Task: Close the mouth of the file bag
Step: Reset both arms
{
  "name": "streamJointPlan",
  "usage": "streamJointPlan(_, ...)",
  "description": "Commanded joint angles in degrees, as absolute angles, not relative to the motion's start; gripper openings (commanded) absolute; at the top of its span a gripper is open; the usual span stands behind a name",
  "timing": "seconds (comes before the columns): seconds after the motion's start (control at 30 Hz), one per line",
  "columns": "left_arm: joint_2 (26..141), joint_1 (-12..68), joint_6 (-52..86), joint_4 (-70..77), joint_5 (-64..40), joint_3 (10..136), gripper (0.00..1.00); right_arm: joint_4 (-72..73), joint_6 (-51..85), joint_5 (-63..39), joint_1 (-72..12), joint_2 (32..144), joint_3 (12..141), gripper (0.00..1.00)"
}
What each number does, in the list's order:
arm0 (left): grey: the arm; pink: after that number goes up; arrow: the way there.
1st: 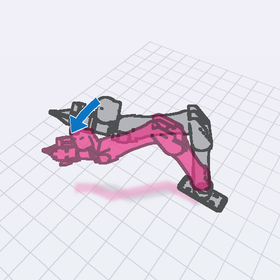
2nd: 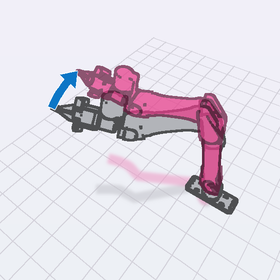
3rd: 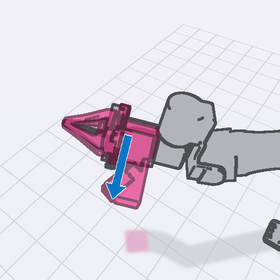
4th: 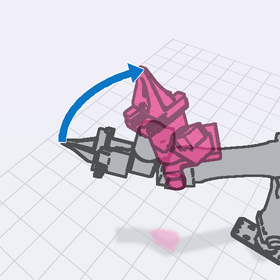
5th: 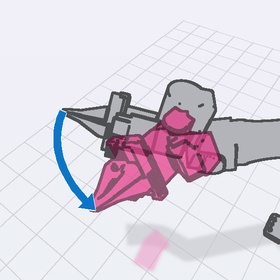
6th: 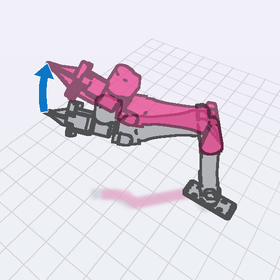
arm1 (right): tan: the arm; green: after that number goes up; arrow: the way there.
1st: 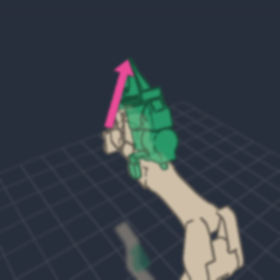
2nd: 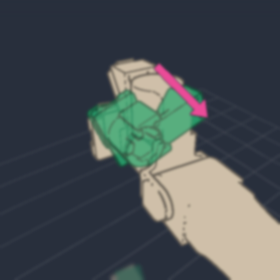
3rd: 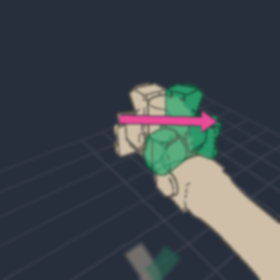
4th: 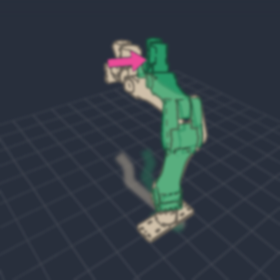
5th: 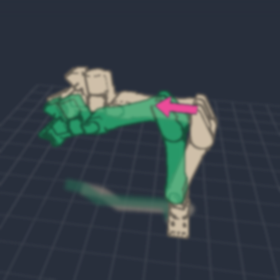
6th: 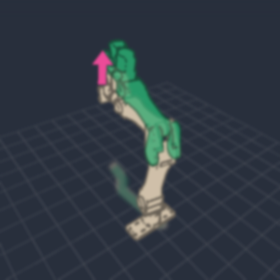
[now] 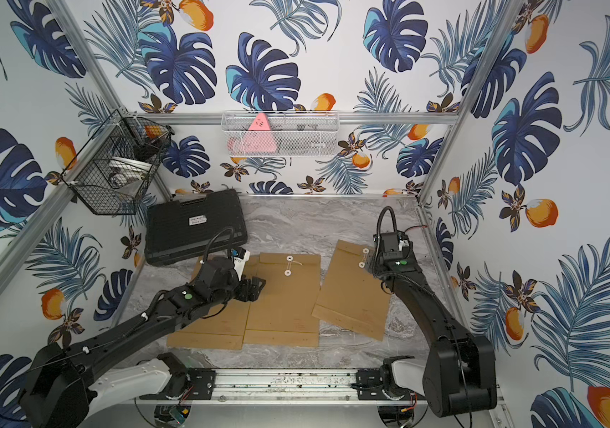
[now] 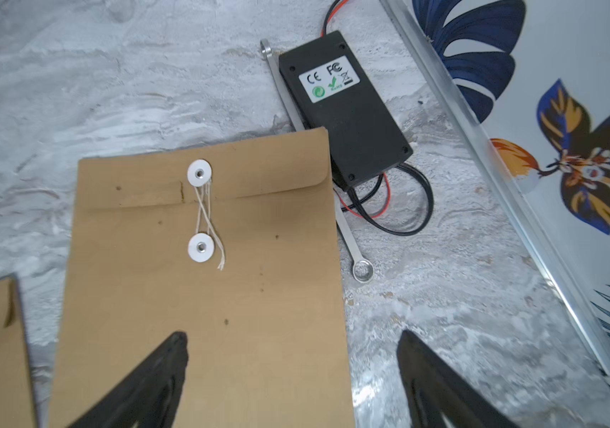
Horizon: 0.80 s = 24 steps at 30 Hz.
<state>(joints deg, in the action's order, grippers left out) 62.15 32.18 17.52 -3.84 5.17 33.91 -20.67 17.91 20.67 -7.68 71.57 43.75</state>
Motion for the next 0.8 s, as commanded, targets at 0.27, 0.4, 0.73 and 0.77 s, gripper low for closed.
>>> streamJointPlan(0.27,75.76,20.81,0.75,32.08,37.8,24.81,0.9,38.51,8.33,27.56,-5.55,81.46,23.01,0.97)
streamJointPlan(0.4,79.87,13.3,2.76,42.86,31.88,20.26,0.94,46.05,5.59,24.87,-5.11,85.38,23.22,1.0)
streamJointPlan(0.73,92.64,7.22,-1.95,61.37,14.34,18.65,0.99,62.41,3.21,16.71,-2.37,96.42,20.89,1.0)
streamJointPlan(0.77,95.89,6.5,-2.16,66.09,14.92,18.87,0.99,59.35,4.06,15.86,-2.02,95.86,21.62,1.0)
